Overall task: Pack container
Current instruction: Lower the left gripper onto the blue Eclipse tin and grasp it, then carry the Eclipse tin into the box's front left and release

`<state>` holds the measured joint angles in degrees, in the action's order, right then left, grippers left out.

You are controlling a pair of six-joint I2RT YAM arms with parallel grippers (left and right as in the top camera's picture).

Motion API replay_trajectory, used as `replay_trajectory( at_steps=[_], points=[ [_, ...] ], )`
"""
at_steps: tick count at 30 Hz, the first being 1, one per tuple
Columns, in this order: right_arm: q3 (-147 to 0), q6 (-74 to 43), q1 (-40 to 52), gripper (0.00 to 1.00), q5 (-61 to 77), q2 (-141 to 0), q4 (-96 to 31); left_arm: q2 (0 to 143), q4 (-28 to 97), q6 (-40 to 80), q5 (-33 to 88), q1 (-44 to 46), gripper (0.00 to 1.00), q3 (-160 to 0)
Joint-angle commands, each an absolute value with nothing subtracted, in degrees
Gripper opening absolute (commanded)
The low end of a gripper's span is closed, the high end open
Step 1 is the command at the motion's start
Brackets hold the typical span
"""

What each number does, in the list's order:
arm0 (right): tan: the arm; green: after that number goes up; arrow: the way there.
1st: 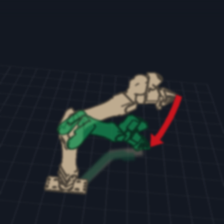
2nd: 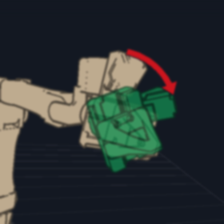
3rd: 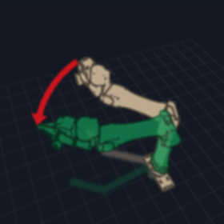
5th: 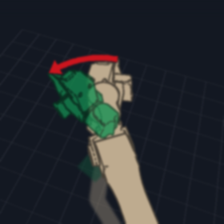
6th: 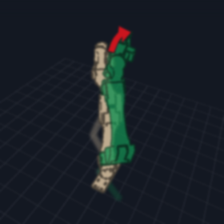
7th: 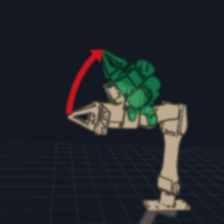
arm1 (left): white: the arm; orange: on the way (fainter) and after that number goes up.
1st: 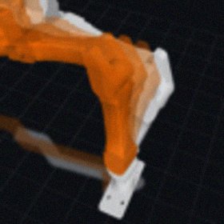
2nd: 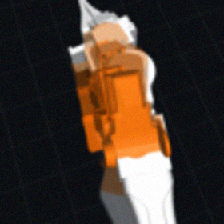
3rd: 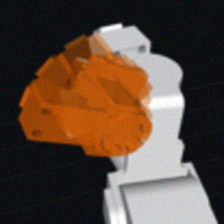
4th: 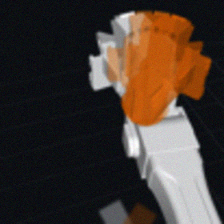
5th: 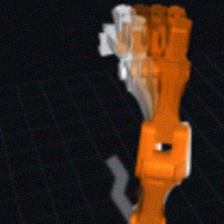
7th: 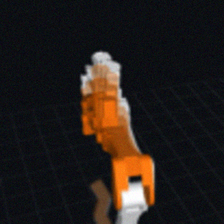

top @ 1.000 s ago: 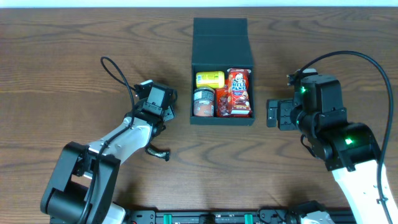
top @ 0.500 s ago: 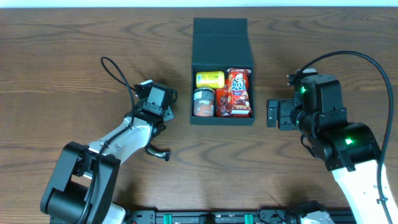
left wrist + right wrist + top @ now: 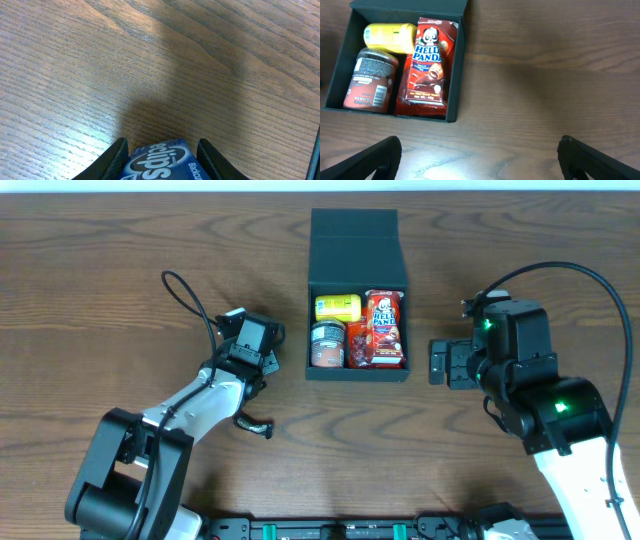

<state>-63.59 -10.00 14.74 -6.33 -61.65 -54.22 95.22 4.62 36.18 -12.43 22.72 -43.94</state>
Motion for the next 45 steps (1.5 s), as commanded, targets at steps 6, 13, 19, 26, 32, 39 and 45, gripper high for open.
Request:
replay_trajectory(
  at_steps=[6,13,19,26,32,39,45],
  points=[
    [-63.1,-9.3,15.2,0.99,-7.3,-61.4,-54.2,94.7,12.8,35.4,-10.9,22.9,0.06,-48.3],
    [-63.1,-9.4,15.2,0.99,-7.5,-61.4,-54.2,91.7,39.4,24.3,-5.0,23.4,0.06,-70.4],
    [-63.1,-9.8,15.2,0.99,-7.5,-61.4,-54.3,91.8,45.8,19.0,8.7,24.3,0.06,-84.1],
    [-63.1,-10.3,15.2,0.99,-7.5,-61.4,-54.7,97.6,46.0,17.3,21.1,28.1,0.06,-93.1],
    [-63.1,-10.3,15.2,0.99,-7.5,-61.4,-55.1,110.9,51.6,15.2,29.5,30.8,0.06,-101.6],
    [-63.1,-10.2,15.2,0.99,-7.5,-61.4,-55.1,121.4,56.5,14.1,32.4,32.2,0.06,-105.3],
    [-63.1,-10.3,15.2,0.99,-7.5,-61.4,-55.1,122.6,56.3,14.1,27.7,33.6,0.06,-105.3]
  ],
)
